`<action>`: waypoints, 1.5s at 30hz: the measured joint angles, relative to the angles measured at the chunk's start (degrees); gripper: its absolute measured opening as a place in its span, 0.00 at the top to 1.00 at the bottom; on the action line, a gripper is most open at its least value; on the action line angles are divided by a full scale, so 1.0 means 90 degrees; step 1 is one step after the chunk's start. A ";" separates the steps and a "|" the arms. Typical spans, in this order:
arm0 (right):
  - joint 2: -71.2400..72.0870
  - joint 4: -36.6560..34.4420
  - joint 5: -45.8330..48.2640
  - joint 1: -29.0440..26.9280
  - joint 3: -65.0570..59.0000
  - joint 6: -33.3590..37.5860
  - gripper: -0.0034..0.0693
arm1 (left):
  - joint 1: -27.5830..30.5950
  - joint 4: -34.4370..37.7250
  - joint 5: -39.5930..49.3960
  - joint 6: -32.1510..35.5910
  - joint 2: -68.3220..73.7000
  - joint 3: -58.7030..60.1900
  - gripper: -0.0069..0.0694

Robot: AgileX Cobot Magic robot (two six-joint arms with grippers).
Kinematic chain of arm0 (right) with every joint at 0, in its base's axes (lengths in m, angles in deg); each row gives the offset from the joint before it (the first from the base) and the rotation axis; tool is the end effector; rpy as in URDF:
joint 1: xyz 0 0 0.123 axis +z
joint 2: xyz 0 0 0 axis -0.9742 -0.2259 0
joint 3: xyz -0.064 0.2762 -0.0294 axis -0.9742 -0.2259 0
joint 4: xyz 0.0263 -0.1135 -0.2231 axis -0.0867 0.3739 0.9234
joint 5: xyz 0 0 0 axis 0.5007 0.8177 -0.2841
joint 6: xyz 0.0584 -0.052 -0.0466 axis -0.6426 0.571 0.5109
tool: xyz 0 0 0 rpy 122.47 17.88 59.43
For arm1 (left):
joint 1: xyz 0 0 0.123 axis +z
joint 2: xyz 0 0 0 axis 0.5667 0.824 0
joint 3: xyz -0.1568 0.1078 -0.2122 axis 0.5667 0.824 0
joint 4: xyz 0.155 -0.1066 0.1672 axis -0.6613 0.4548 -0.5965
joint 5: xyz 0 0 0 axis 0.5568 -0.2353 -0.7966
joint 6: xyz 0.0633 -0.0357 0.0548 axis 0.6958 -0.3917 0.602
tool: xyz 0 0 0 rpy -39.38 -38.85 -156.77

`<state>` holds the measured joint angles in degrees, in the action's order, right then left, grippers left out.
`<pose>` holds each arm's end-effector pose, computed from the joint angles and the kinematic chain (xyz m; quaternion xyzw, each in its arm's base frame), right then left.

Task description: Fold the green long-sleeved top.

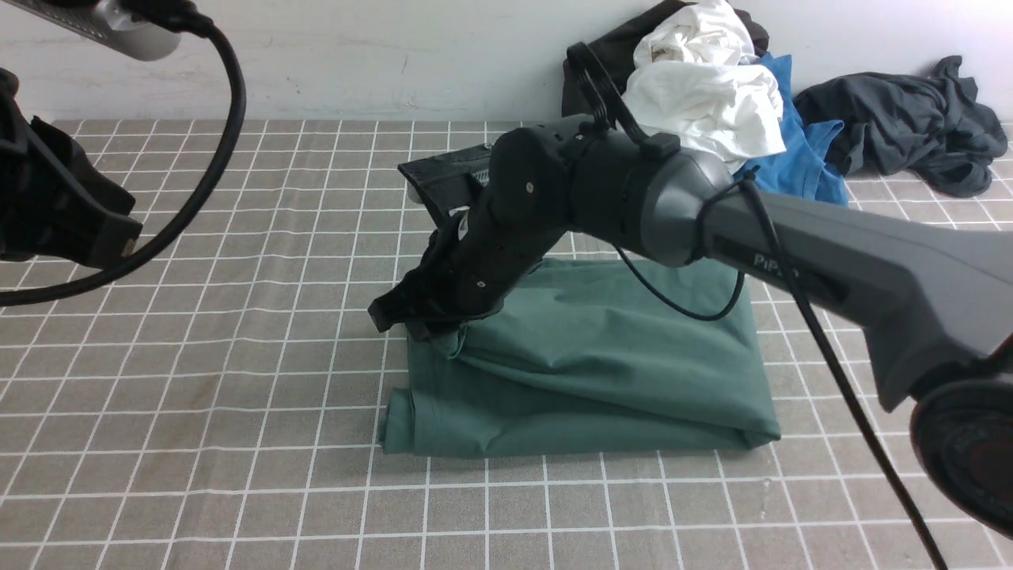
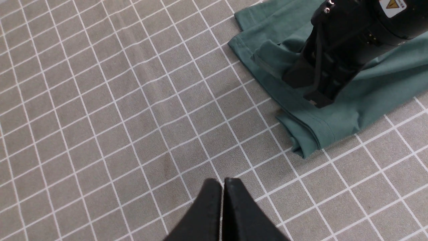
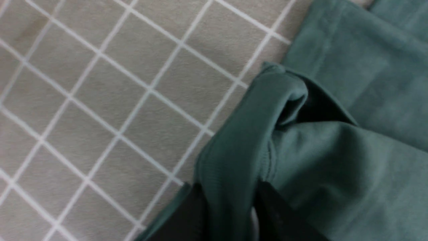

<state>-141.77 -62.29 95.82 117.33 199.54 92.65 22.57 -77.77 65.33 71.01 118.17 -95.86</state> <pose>0.3663 0.3358 0.2220 -0.3209 0.9116 0.1818 0.1817 0.1965 -0.0491 0.4080 0.2135 0.9042 -0.0345 0.3682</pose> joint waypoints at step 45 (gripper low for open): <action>0.3912 0.1847 0.1783 0.0000 -0.1373 0.0112 0.42 | 0.0000 0.0218 -0.1354 -0.0020 -0.3380 0.3390 0.92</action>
<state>-106.56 -45.67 111.86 117.33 187.19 93.66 22.57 -75.81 53.14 70.83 87.75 -65.35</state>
